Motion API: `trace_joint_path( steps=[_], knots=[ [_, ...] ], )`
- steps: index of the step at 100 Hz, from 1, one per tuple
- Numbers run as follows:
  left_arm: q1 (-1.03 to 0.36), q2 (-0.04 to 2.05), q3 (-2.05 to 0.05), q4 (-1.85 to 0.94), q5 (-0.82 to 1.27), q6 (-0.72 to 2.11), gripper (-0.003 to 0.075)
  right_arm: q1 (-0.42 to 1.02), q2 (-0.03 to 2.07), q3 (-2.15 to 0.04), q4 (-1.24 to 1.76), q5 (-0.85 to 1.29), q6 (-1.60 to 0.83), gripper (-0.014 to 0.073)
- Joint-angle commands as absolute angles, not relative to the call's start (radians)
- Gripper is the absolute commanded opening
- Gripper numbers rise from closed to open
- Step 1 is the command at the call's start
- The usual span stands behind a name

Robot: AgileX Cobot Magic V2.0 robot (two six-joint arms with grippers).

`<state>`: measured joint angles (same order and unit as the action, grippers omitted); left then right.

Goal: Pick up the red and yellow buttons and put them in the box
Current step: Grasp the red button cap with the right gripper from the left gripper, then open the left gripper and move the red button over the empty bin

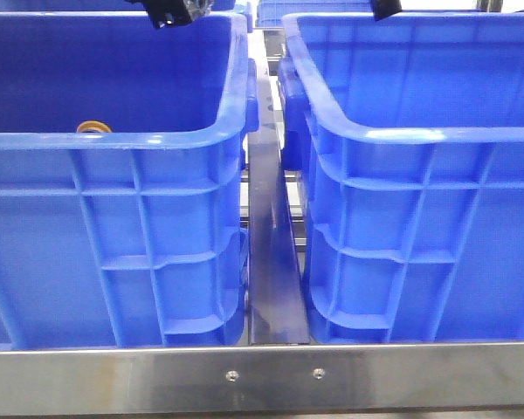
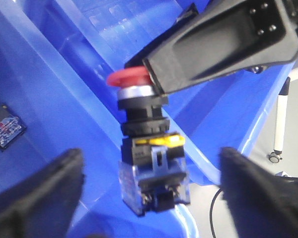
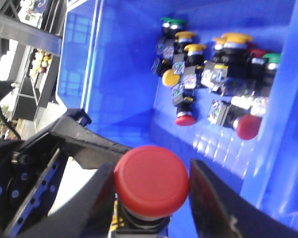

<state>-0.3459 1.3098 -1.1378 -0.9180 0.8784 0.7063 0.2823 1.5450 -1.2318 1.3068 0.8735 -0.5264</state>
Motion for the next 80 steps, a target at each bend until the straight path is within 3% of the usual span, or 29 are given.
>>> trace_joint_path(
  steps=[1, 33, 80],
  knots=[
    [-0.354, 1.278, -1.17, -0.976, 0.85, 0.711, 0.0585, 0.282, 1.512, -1.267, 1.369, 0.851, -0.537, 0.0098],
    [-0.354, 1.24, -1.229, -0.976, 0.866, 0.711, 0.0585, 0.278, 1.512, -1.267, 1.369, 0.774, -0.606, 0.0098],
    [-0.354, 1.226, -1.231, -0.976, 0.87, 0.711, 0.0585, 0.257, 1.488, -1.267, 1.369, 0.577, -0.9, 0.0097]
  ],
)
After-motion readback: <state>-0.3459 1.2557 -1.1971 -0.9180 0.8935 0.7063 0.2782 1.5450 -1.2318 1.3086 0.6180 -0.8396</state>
